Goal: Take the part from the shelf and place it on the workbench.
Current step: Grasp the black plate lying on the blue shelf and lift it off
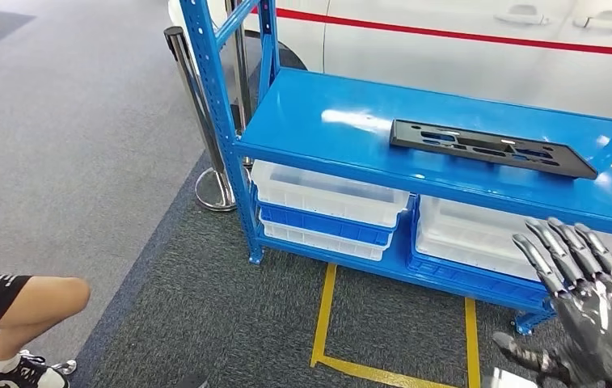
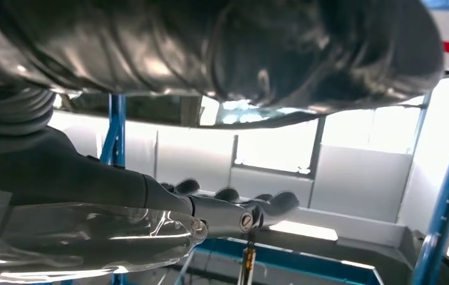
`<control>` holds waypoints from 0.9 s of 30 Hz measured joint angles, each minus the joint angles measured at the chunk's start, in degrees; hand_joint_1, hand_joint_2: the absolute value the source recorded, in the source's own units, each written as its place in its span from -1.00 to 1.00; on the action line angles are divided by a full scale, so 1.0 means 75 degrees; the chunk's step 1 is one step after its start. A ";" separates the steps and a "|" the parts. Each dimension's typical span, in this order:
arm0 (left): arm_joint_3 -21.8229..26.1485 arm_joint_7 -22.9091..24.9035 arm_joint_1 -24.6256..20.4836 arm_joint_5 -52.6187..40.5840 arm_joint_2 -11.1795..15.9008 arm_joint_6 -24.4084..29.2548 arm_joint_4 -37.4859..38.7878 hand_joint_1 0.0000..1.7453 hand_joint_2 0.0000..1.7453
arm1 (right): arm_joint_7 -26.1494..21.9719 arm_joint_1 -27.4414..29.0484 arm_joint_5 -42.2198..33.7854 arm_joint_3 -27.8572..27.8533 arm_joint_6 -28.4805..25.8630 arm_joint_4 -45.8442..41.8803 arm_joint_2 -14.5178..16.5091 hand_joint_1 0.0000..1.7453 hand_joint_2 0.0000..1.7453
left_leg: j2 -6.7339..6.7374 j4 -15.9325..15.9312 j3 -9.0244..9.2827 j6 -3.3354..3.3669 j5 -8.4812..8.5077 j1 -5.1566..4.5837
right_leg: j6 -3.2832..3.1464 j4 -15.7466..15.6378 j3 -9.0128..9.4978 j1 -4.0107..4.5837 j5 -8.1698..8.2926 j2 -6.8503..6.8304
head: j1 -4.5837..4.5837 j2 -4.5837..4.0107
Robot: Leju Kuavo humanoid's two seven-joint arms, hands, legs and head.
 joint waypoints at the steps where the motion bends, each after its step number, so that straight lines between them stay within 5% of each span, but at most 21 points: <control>1: -0.0098 0.0198 -0.0010 0.0310 -0.0100 -0.0540 -0.0418 -1.00 -1.00 | -0.0049 -0.0237 0.0101 0.0121 -0.0091 0.0266 0.0164 -1.00 -1.00 | 0.0012 -0.0090 0.0027 0.0069 0.0142 -0.0006 | 0.0068 0.0016 0.0089 0.0008 -0.0025 0.0013 | 0.0004 -0.0001; 3: -0.0480 0.0977 0.0116 0.1269 -0.0358 -0.1421 -0.1528 -1.00 -1.00 | -0.0061 -0.0689 0.0082 0.0377 -0.0215 0.0690 0.0357 -1.00 -1.00 | -0.0019 -0.0104 0.0221 0.0227 0.0018 -0.0013 | 0.0178 0.0251 0.0109 -0.0006 0.0129 0.0006 | 0.0010 0.0000; 6: -0.1289 0.1391 0.0378 0.2432 -0.0505 -0.1482 -0.2508 -1.00 -1.00 | -0.0040 -0.1076 -0.0055 0.0641 -0.0245 0.1067 0.0504 -1.00 -1.00 | -0.0053 -0.0233 0.0633 0.0399 -0.0172 -0.0011 | 0.0210 0.1529 -0.0705 -0.0016 0.0404 -0.0065 | 0.0028 -0.0001; 8: -0.1705 0.1299 0.0461 0.2809 -0.0494 -0.1213 -0.2733 -1.00 -1.00 | -0.0043 -0.1159 -0.0117 0.0775 -0.0218 0.1229 0.0566 -1.00 -1.00 | -0.0103 -0.0296 0.0902 0.0449 -0.0366 -0.0036 | 0.0196 0.2172 -0.1446 0.0004 -0.0072 -0.0082 | 0.0034 0.0000; 10: -0.1973 0.1181 0.0489 0.3121 -0.0435 -0.1019 -0.2792 -1.00 -1.00 | -0.0065 -0.1312 -0.0202 0.0889 -0.0139 0.1342 0.0615 -1.00 -1.00 | -0.0169 -0.0325 0.1206 0.0469 -0.0598 -0.0071 | 0.0172 0.2155 -0.1934 0.0012 -0.0767 -0.0083 | 0.0034 0.0000; 11: -0.2112 0.1122 0.0486 0.3311 -0.0383 -0.0947 -0.2777 -1.00 -1.00 | -0.0088 -0.1464 -0.0266 0.0955 -0.0077 0.1417 0.0643 -1.00 -1.00 | -0.0191 -0.0327 0.1374 0.0470 -0.0728 -0.0091 | 0.0146 0.1921 -0.2071 0.0018 -0.0876 -0.0083 | 0.0034 0.0000; 12: -0.2296 0.1072 0.0483 0.3544 -0.0313 -0.0871 -0.2744 -1.00 -1.00 | -0.0113 -0.1661 -0.0339 0.1037 -0.0006 0.1513 0.0674 -1.00 -1.00 | -0.0204 -0.0327 0.1543 0.0466 -0.0865 -0.0111 | 0.0099 0.1559 -0.2151 0.0038 -0.0624 -0.0083 | 0.0034 0.0000; 15: -0.2932 0.1017 0.0423 0.4315 -0.0101 -0.0585 -0.2554 -1.00 -1.00 | -0.0191 -0.2220 -0.0559 0.1350 0.0204 0.1879 0.0777 -1.00 -1.00 | -0.0238 -0.0295 0.1927 0.0383 -0.1245 -0.0146 | -0.0084 0.0517 -0.2184 0.0155 0.1331 -0.0061 | 0.0035 -0.0001; 16: -0.3096 0.1018 0.0383 0.4513 -0.0045 -0.0467 -0.2495 -1.00 -1.00 | -0.0212 -0.2371 -0.0606 0.1443 0.0246 0.1967 0.0809 -1.00 -1.00 | -0.0248 -0.0269 0.1992 0.0339 -0.1313 -0.0145 | -0.0124 0.0407 -0.2156 0.0182 0.1668 -0.0052 | 0.0039 -0.0001; 19: -0.3450 0.1017 0.0238 0.4888 0.0079 -0.0153 -0.2322 -1.00 -1.00 | -0.0260 -0.2827 -0.0688 0.1628 0.0259 0.2119 0.0909 -1.00 -1.00 | -0.0233 0.0234 0.1764 0.0195 -0.1134 -0.0134 | -0.0222 0.0297 -0.1980 0.0169 0.1591 -0.0042 | 0.0045 0.0000; 21: -0.3611 0.1005 0.0147 0.5049 0.0163 -0.0026 -0.2139 -1.00 -1.00 | -0.0315 -0.3033 -0.0720 0.1771 0.0234 0.2262 0.1006 -1.00 -1.00 | -0.0204 0.1015 0.1231 0.0108 -0.1120 -0.0113 | -0.0293 0.0155 -0.1795 0.0137 0.1527 -0.0049 | 0.0041 0.0000; 24: -0.3730 0.0946 0.0053 0.5298 0.0323 0.0051 -0.1840 -1.00 -1.00 | -0.0408 -0.3337 -0.0779 0.2034 0.0271 0.2552 0.1222 -1.00 -1.00 | -0.0176 0.1816 0.0450 -0.0006 -0.1762 -0.0055 | -0.0331 0.0106 -0.1568 0.0129 0.1351 -0.0047 | 0.0037 0.0000; 25: -0.3748 0.0929 0.0021 0.5362 0.0381 0.0054 -0.1761 -1.00 -1.00 | -0.0432 -0.3459 -0.0808 0.2109 0.0303 0.2646 0.1295 -1.00 -1.00 | -0.0165 0.1785 0.0316 -0.0032 -0.1825 -0.0036 | -0.0323 0.0110 -0.1495 0.0127 0.1283 -0.0038 | 0.0037 0.0000; 27: -0.3780 0.0913 -0.0050 0.5436 0.0480 0.0057 -0.1631 -1.00 -1.00 | -0.0461 -0.3669 -0.0854 0.2222 0.0360 0.2805 0.1420 -1.00 -1.00 | -0.0137 0.1074 0.0375 -0.0038 -0.1251 -0.0015 | -0.0285 0.0117 -0.1323 0.0121 0.1148 -0.0030 | 0.0037 0.0000</control>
